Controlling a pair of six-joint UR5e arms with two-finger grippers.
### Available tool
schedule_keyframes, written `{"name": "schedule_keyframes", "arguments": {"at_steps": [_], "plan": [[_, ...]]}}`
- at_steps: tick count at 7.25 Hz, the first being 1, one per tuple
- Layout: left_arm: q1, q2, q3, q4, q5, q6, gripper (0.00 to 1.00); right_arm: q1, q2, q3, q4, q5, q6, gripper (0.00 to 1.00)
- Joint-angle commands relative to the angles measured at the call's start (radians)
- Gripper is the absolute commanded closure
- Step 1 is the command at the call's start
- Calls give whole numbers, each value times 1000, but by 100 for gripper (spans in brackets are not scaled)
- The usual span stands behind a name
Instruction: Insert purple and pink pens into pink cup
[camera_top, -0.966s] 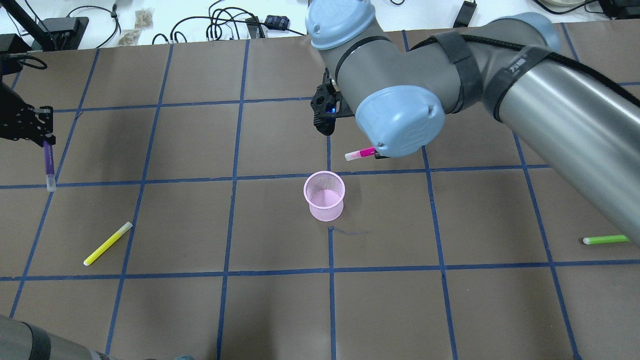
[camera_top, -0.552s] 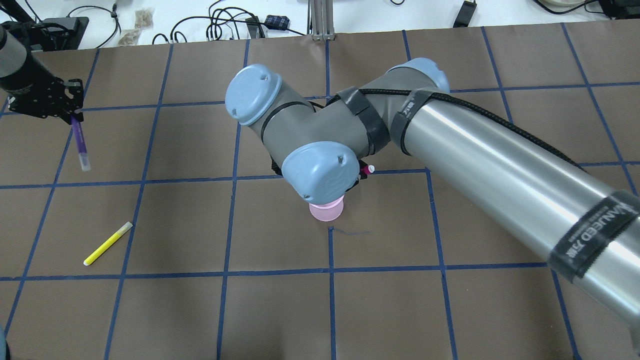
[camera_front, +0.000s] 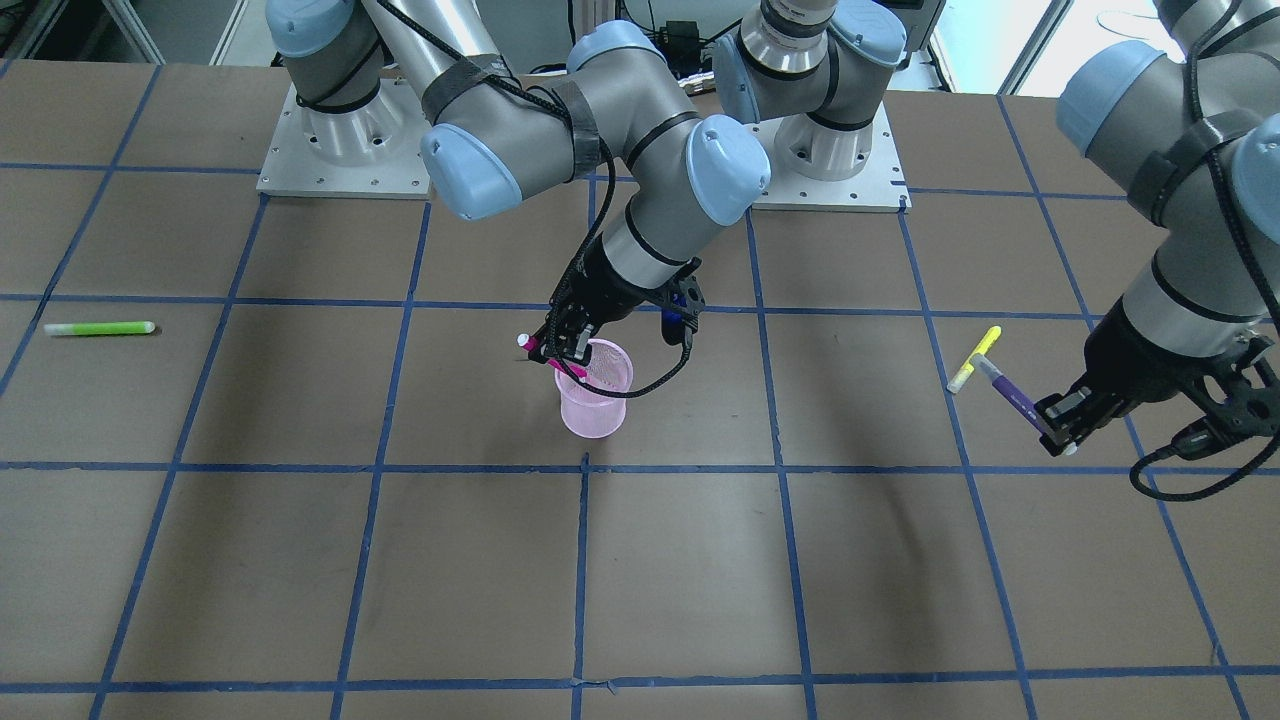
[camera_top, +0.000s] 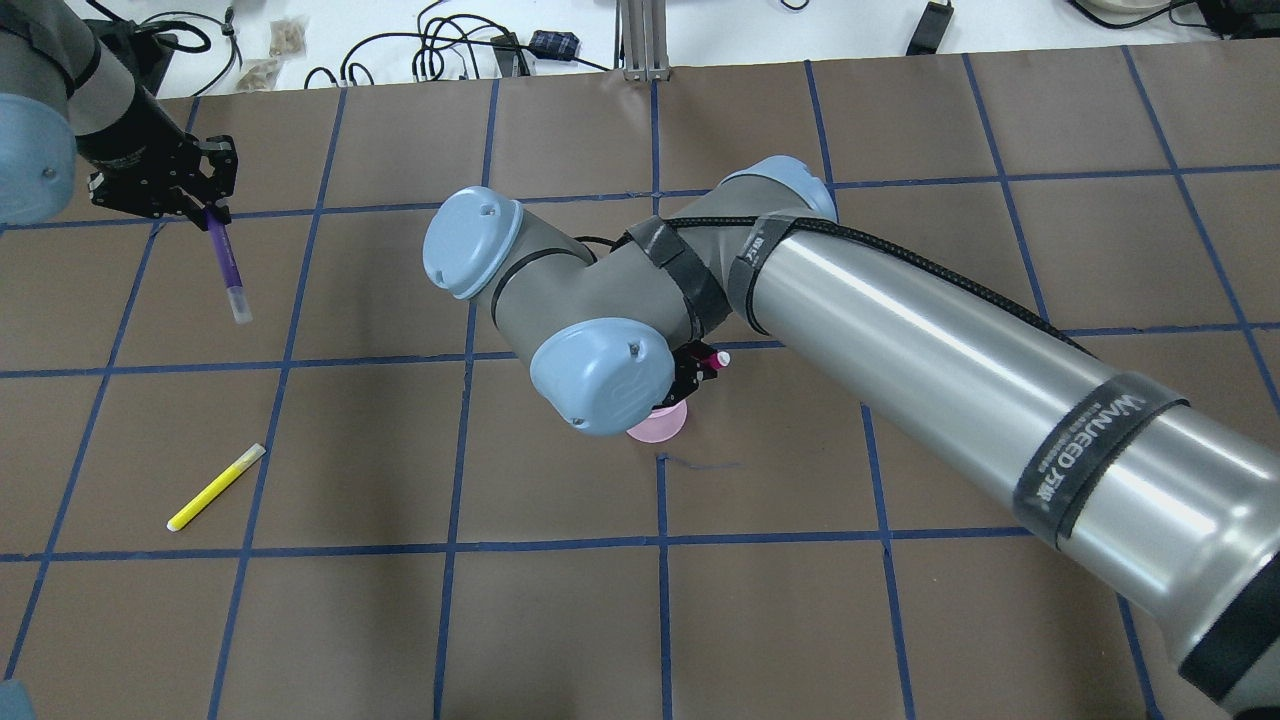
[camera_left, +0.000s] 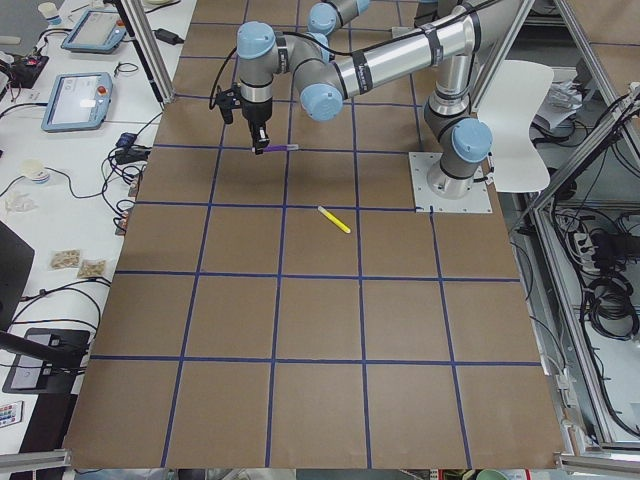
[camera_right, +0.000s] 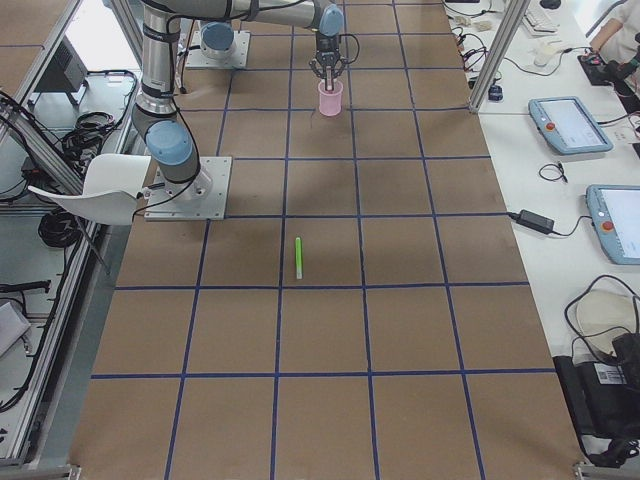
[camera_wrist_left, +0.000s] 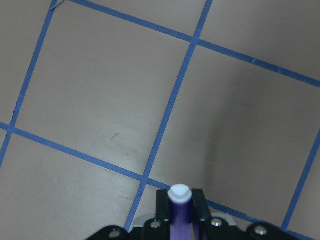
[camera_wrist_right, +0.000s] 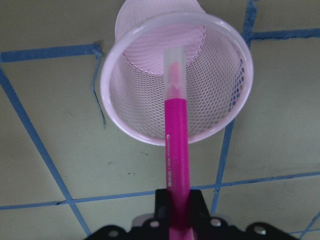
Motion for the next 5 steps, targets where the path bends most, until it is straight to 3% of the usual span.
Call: {"name": "schedule_keyframes", "arguments": {"at_steps": [1, 2, 5], "plan": [[-5, -8, -5, 1, -5, -73, 100, 0, 3, -1, -2, 4, -9, 21], [-12, -16, -2, 4, -6, -99, 100, -6, -2, -3, -2, 7, -11, 6], [-139, -11, -5, 116, -2, -275, 100, -137, -110, -49, 20, 80, -46, 7]]}}
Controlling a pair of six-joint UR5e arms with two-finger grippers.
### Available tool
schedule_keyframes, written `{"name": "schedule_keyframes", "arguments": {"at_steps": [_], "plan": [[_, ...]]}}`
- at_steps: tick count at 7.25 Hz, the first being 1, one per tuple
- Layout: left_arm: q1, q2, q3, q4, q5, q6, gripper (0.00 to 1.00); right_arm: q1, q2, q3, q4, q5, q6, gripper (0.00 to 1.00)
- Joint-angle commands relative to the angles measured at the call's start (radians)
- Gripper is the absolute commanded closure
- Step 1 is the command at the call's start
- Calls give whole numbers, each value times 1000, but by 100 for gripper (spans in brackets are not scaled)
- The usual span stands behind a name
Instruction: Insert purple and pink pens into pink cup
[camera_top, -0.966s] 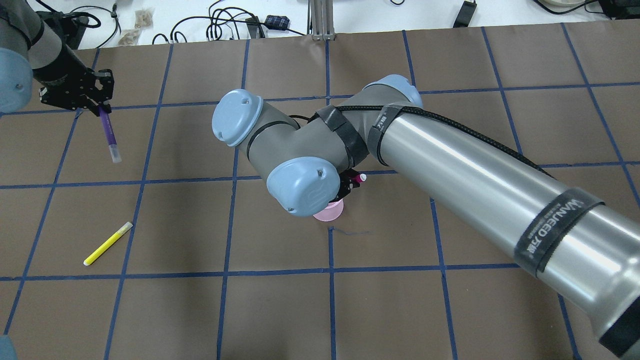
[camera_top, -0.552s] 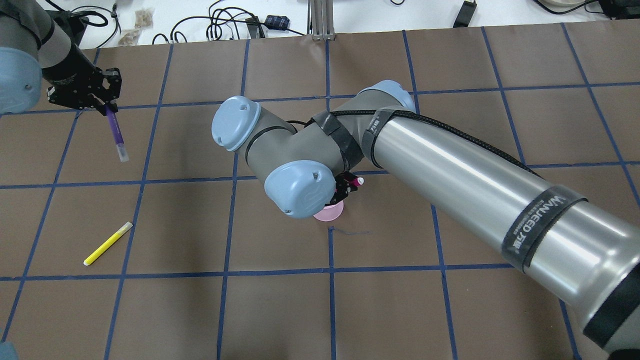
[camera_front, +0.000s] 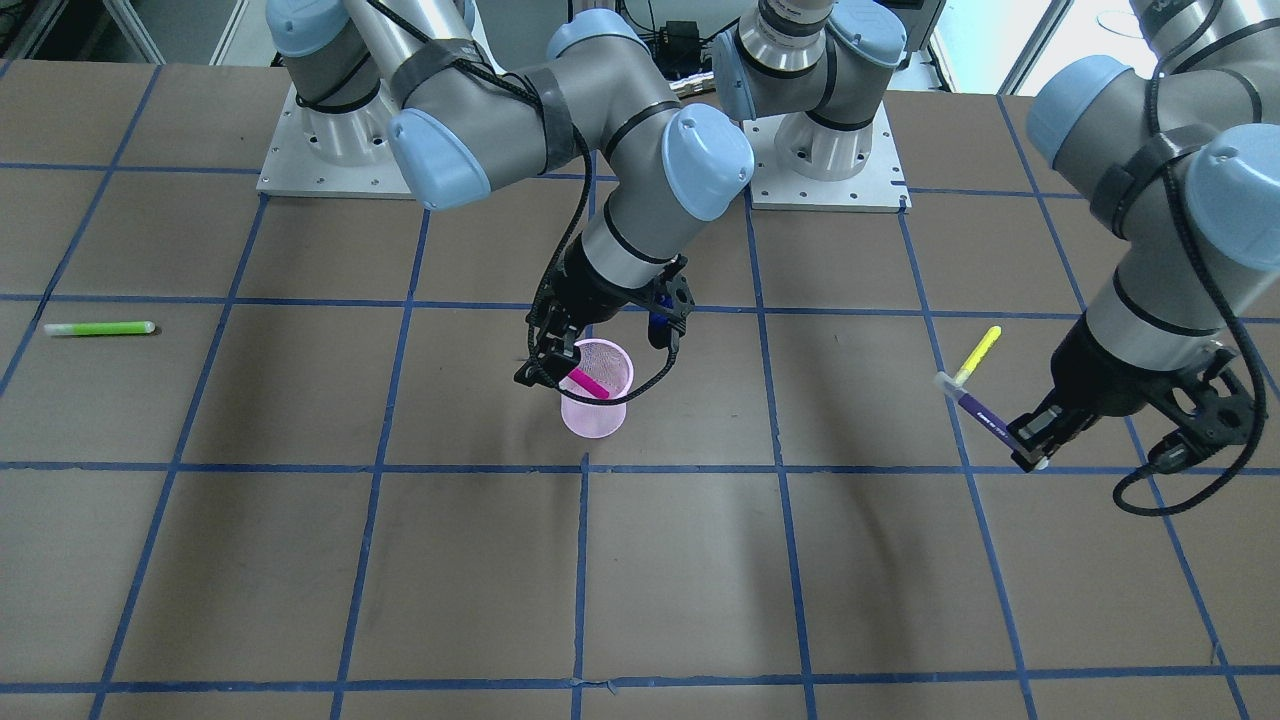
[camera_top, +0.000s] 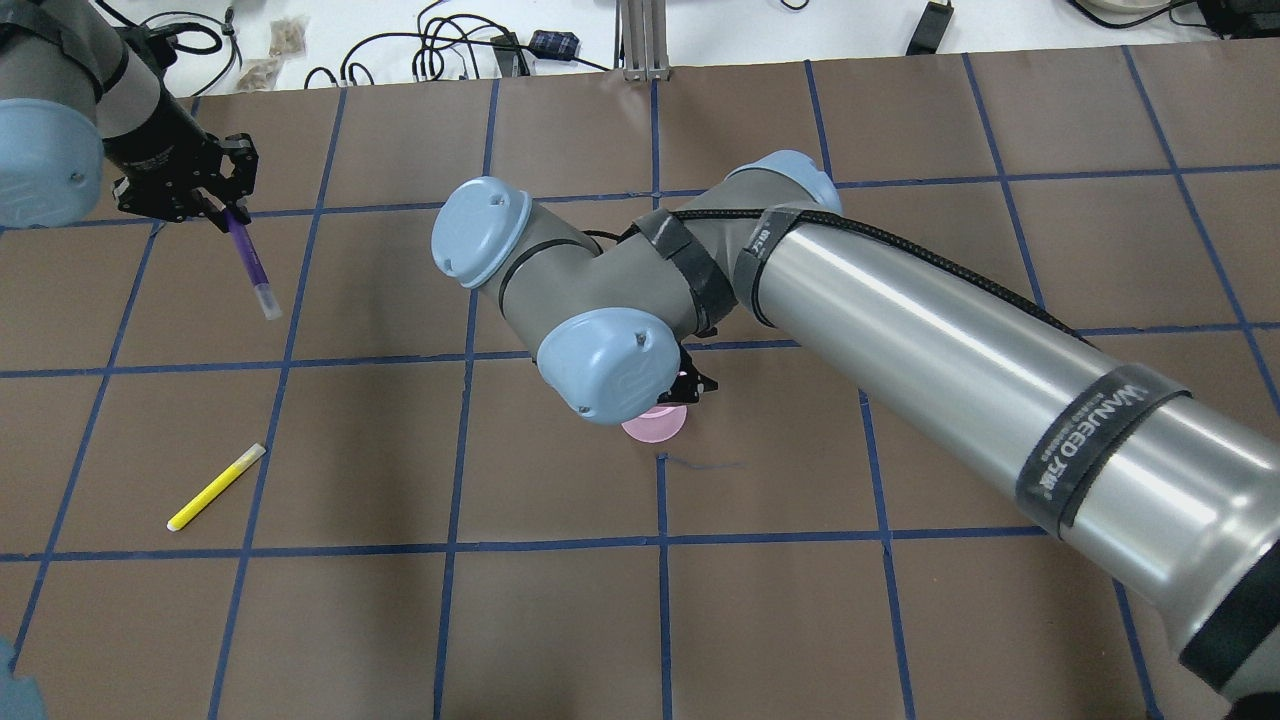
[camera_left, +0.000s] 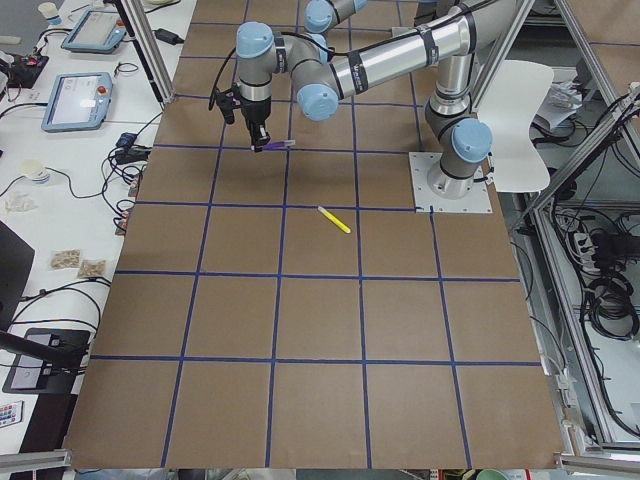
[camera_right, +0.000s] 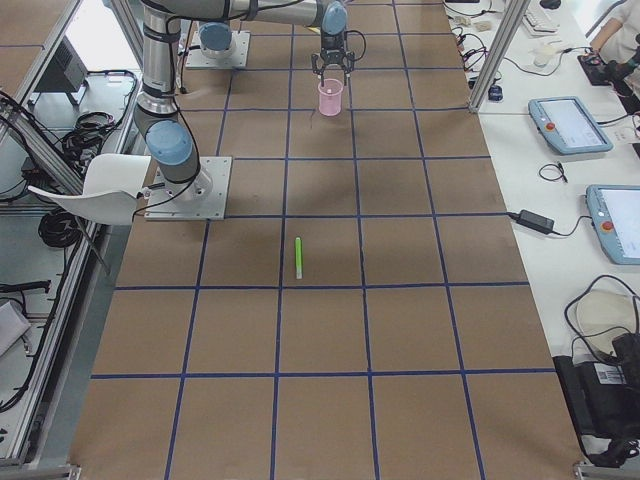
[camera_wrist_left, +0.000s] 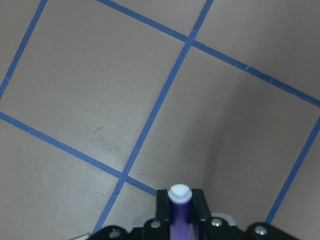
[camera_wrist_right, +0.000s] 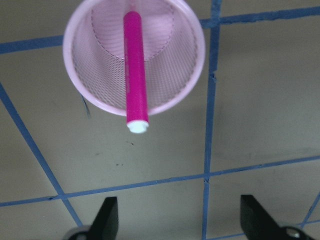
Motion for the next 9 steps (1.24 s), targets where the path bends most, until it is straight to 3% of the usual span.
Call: {"name": "schedule_keyframes", "arguments": {"at_steps": [1, 3, 4, 5, 7, 8, 9], "plan": [[-148, 10, -7, 65, 10, -163, 100, -169, -137, -20, 37, 99, -47, 7], [-315, -4, -10, 142, 13, -376, 100, -339, -228, -12, 70, 196, -106, 6], [-405, -22, -10, 167, 57, -436, 100, -393, -266, -11, 74, 217, -86, 9], [-487, -27, -16, 178, 141, -467, 100, -441, -280, -9, 70, 306, -16, 10], [-552, -44, -82, 334, 165, -527, 100, -504, -306, -6, 70, 356, 297, 5], [-569, -56, -120, 423, 186, -529, 100, -501, -320, -3, 61, 412, 554, 0], [-601, -64, -137, 453, 209, -545, 100, -498, -325, -2, 62, 434, 721, 0]]}}
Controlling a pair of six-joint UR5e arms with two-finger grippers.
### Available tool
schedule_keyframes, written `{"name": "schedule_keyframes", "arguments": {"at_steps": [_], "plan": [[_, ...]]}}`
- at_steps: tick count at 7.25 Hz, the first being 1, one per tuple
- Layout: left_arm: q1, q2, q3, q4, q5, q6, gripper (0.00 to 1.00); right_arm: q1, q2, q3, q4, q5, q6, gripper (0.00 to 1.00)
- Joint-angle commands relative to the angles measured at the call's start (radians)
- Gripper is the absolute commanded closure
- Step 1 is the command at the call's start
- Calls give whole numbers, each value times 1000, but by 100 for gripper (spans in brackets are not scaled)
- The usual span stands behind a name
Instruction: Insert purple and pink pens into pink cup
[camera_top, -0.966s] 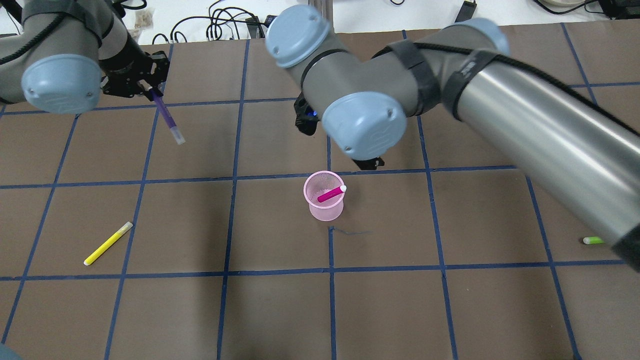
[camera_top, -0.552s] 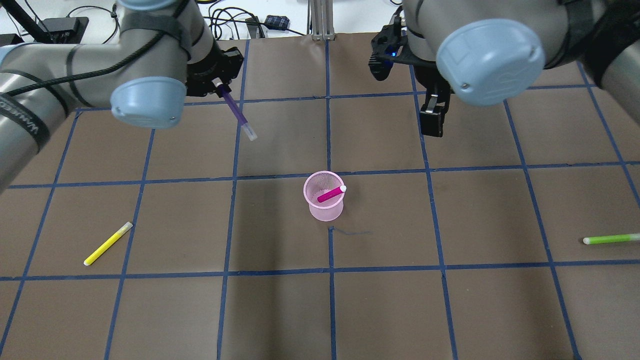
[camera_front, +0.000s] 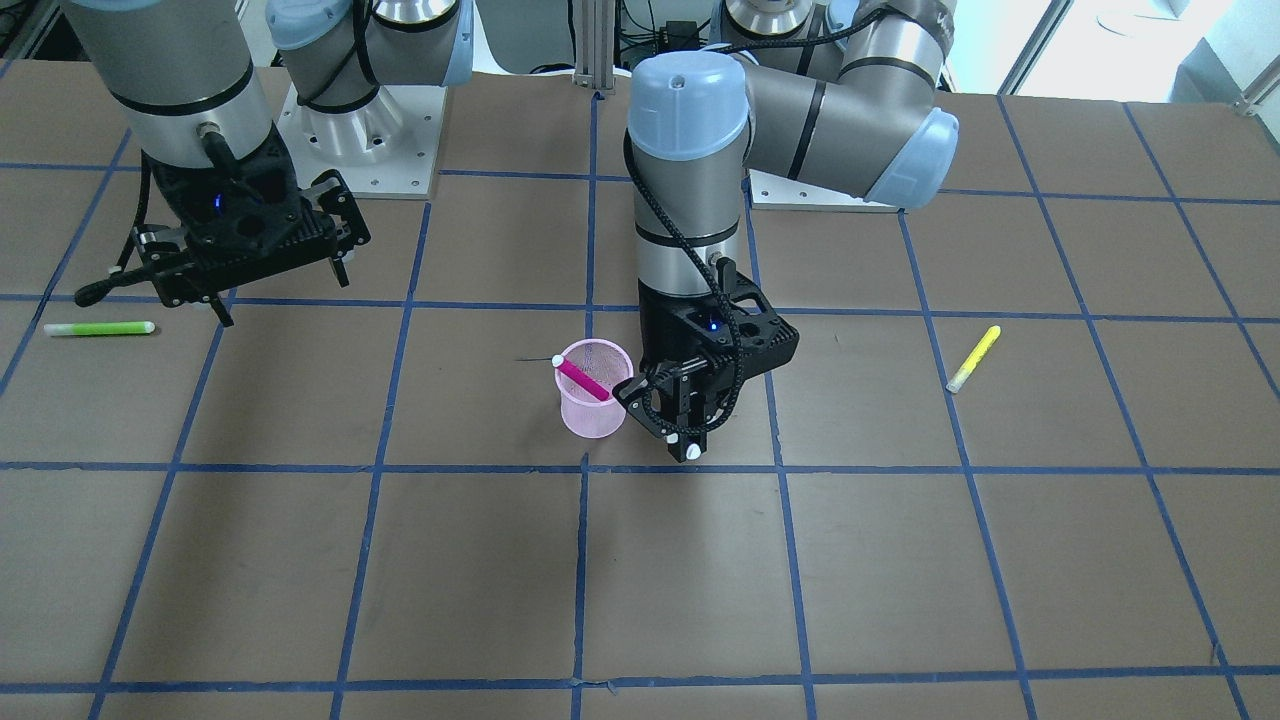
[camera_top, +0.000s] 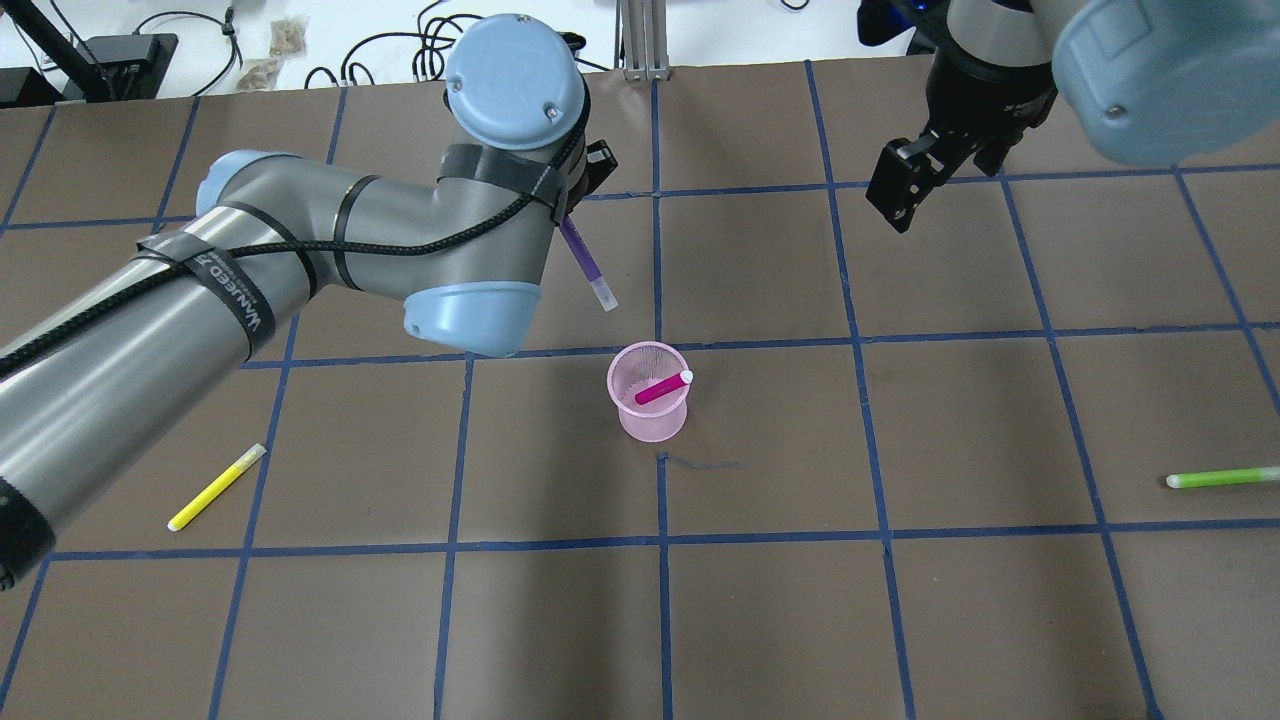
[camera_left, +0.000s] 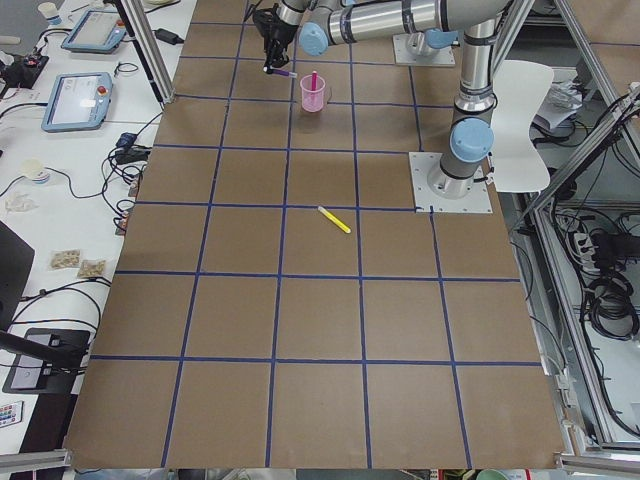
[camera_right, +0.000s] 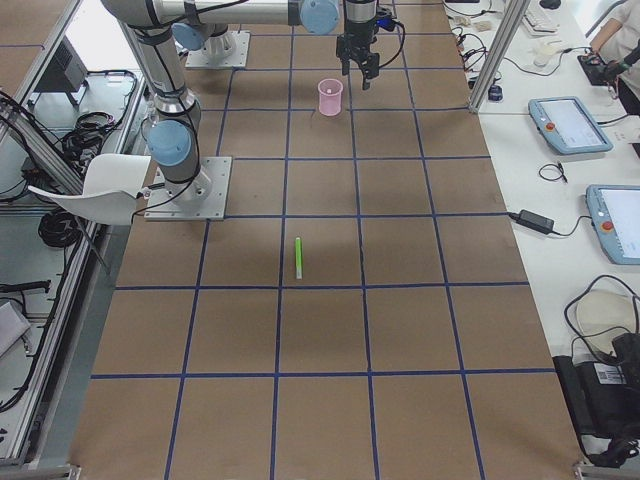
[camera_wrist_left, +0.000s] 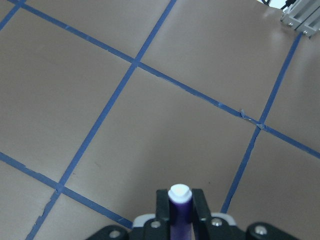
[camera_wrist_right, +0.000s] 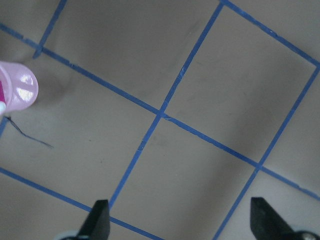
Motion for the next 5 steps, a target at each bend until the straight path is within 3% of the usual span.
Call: {"name": "schedule_keyframes", "arguments": {"at_steps": [1, 2, 5], "plan": [[-66, -10, -39, 64, 39, -37, 100, 0, -20, 4, -4, 73, 320, 0], [-83, -11, -51, 63, 59, -40, 100, 0, -24, 6, -4, 92, 414, 0], [-124, -10, -102, 64, 93, -40, 100, 1, -21, 0, -5, 92, 410, 0]]}}
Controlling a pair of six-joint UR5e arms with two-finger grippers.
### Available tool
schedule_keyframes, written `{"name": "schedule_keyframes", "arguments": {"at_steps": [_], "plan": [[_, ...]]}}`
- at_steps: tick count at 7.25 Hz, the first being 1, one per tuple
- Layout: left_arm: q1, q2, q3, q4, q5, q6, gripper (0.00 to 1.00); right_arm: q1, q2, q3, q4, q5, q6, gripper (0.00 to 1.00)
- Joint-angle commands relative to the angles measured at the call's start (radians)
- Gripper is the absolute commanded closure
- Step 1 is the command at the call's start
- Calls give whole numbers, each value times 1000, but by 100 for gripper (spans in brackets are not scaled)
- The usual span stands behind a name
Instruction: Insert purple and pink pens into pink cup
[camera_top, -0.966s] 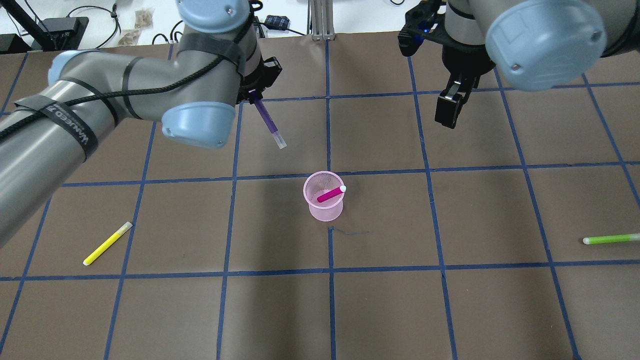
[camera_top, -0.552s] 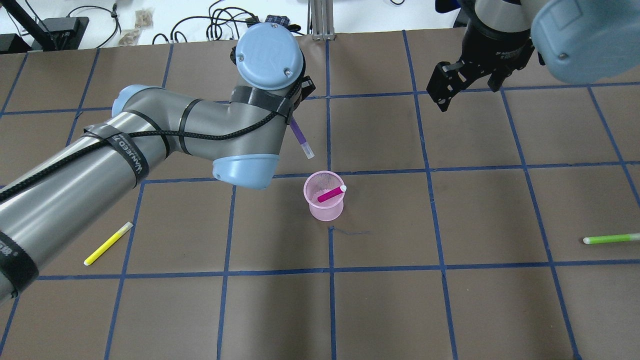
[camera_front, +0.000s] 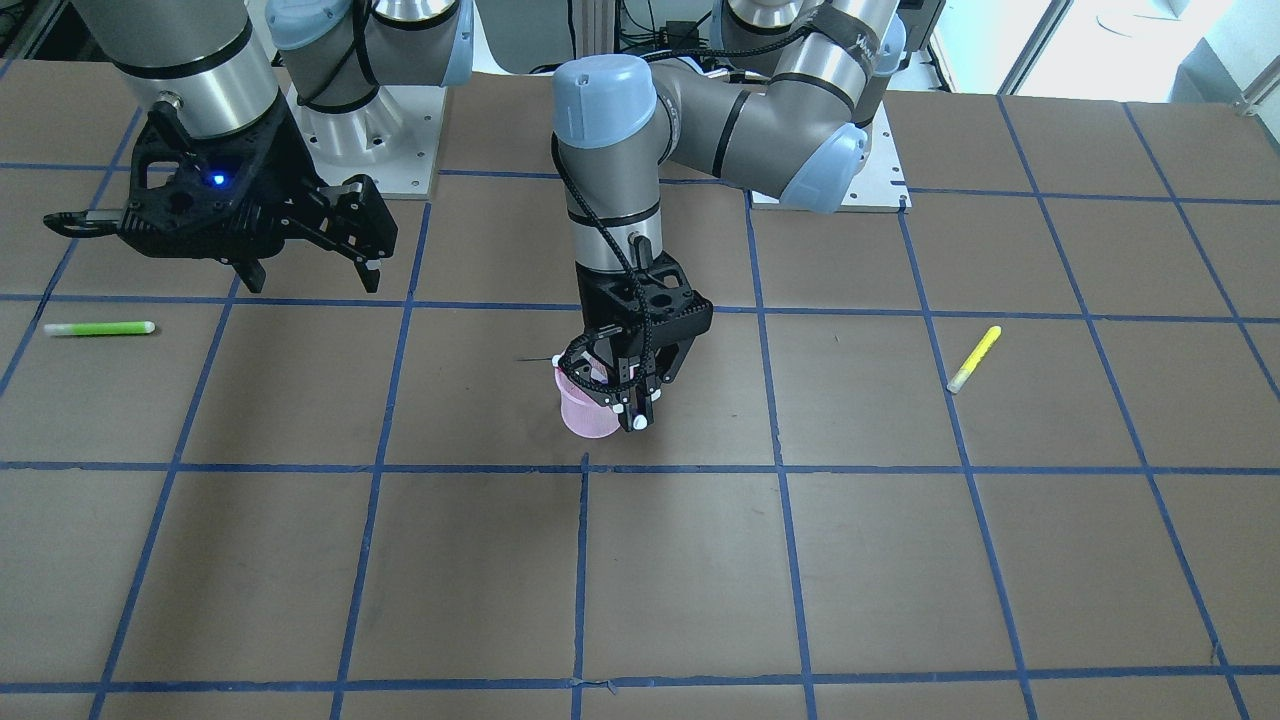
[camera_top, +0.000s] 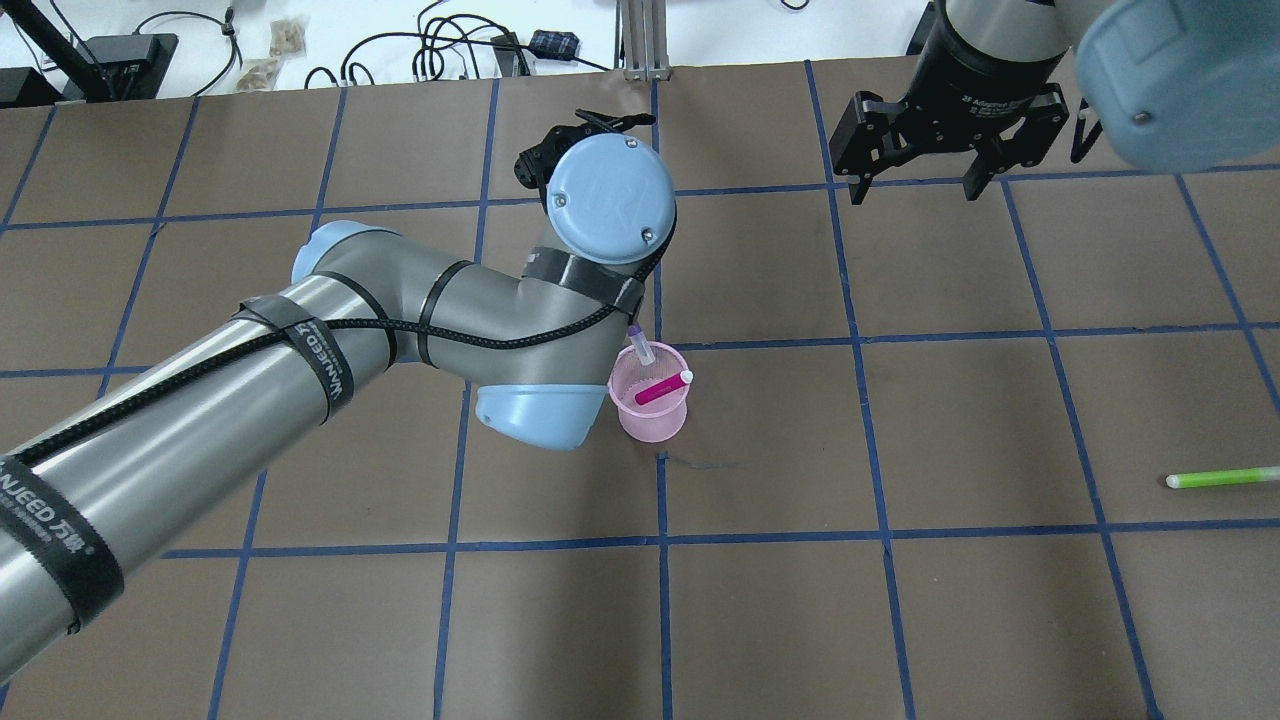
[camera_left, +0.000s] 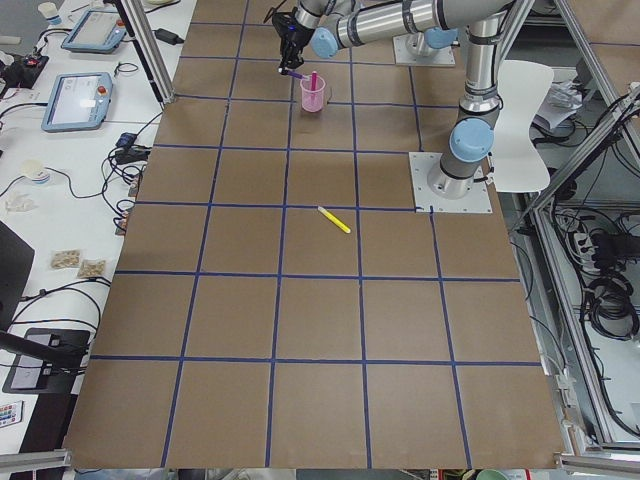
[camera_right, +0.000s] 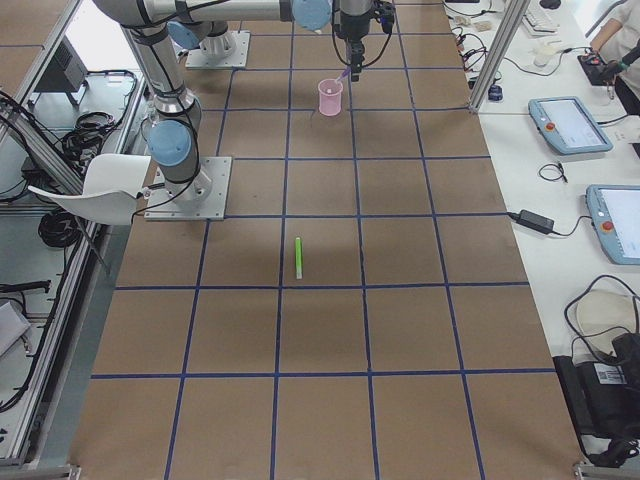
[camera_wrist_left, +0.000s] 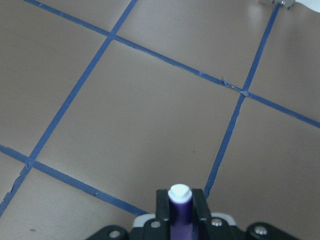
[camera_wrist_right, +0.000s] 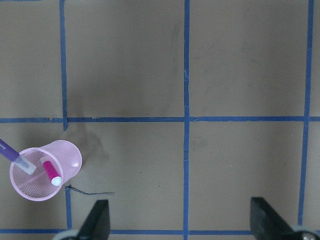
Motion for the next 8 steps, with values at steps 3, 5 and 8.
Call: {"name": "schedule_keyframes", "arguments": {"at_steps": [3, 5, 8], "plan": [[-31, 0, -35, 0, 17, 1, 100, -1, 0, 0, 0, -1, 3, 0], [-32, -2, -37, 0, 23, -1, 100, -1, 2, 0, -1, 0, 2, 0], [-45, -3, -61, 2, 23, -7, 100, -1, 2, 2, -1, 0, 2, 0]]}}
